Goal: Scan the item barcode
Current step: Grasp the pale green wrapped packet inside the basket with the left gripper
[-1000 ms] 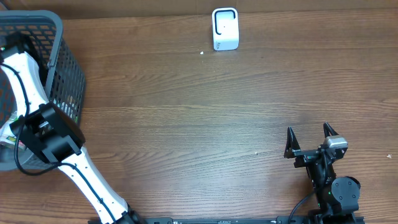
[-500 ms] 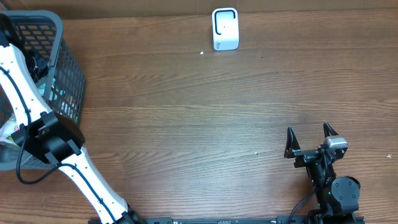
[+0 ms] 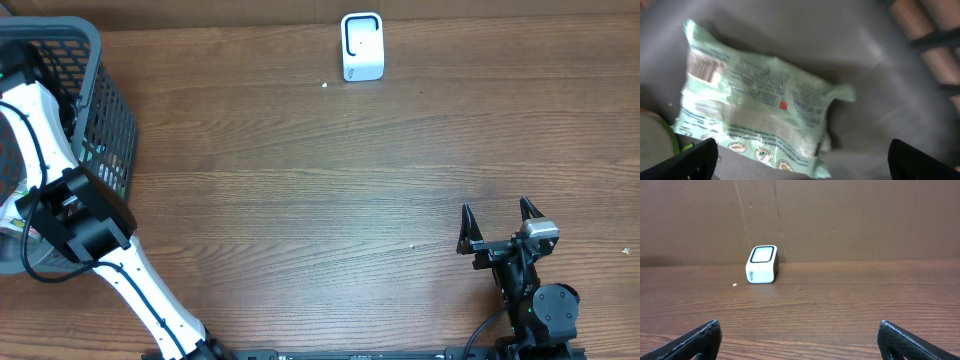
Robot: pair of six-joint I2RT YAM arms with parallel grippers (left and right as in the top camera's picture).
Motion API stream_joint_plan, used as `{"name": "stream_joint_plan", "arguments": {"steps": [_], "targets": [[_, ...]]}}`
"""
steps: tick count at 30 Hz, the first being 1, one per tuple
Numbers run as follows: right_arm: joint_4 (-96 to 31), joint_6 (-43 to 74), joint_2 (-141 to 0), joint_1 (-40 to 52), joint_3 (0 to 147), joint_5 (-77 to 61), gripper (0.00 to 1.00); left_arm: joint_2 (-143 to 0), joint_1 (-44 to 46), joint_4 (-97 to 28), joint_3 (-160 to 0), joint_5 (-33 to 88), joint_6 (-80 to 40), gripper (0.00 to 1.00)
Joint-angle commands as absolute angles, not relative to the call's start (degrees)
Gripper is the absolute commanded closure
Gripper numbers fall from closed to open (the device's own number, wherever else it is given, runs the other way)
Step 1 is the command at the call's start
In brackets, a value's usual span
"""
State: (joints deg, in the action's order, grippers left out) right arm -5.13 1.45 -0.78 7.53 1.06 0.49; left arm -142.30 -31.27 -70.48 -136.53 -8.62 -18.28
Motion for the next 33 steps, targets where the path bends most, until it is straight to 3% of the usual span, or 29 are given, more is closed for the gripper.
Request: {"name": "stream_joint_plan", "arguments": {"steps": [1, 7, 15, 16, 17, 19, 21, 28, 33], "targets": [[-4.6, 1.2, -0.2, 7.7, 0.5, 1.2, 0.00, -142.3, -31.9, -70.1, -133.4, -12.6, -15.4, 0.00], [-4.6, 1.2, -0.2, 7.7, 0.5, 1.2, 0.00, -142.3, -31.9, -68.6, -129.8, -19.7, -15.4, 0.00], [-4.6, 1.2, -0.2, 7.7, 0.5, 1.2, 0.00, -142.4, -31.9, -62.5, -122.0, -20.1, -15.4, 0.02], [-4.6, 1.2, -0.2, 7.7, 0.5, 1.2, 0.00, -142.4, -31.9, -61.6, -120.9, -20.1, -15.4, 0.05], [-4.6, 1.2, -0.2, 7.7, 0.5, 1.2, 0.00, -142.4, -31.9, -60.3, -119.1, -20.0, -15.4, 0.23], [-4.6, 1.2, -0.2, 7.7, 0.5, 1.2, 0.00, -142.4, -31.9, -59.7, -118.2, -20.0, -15.4, 0.68], [-4.6, 1.2, -0.2, 7.7, 0.5, 1.2, 0.00, -142.4, -31.9, -59.7, -118.2, -19.9, -15.4, 0.94], [-4.6, 1.2, -0.2, 7.7, 0.5, 1.2, 0.00, -142.3, -31.9, -64.2, -122.2, -18.1, -15.4, 0.96], [-4.6, 1.2, -0.2, 7.7, 0.5, 1.2, 0.00, -142.3, -31.9, -73.6, -135.1, -14.7, -15.5, 0.96]]}}
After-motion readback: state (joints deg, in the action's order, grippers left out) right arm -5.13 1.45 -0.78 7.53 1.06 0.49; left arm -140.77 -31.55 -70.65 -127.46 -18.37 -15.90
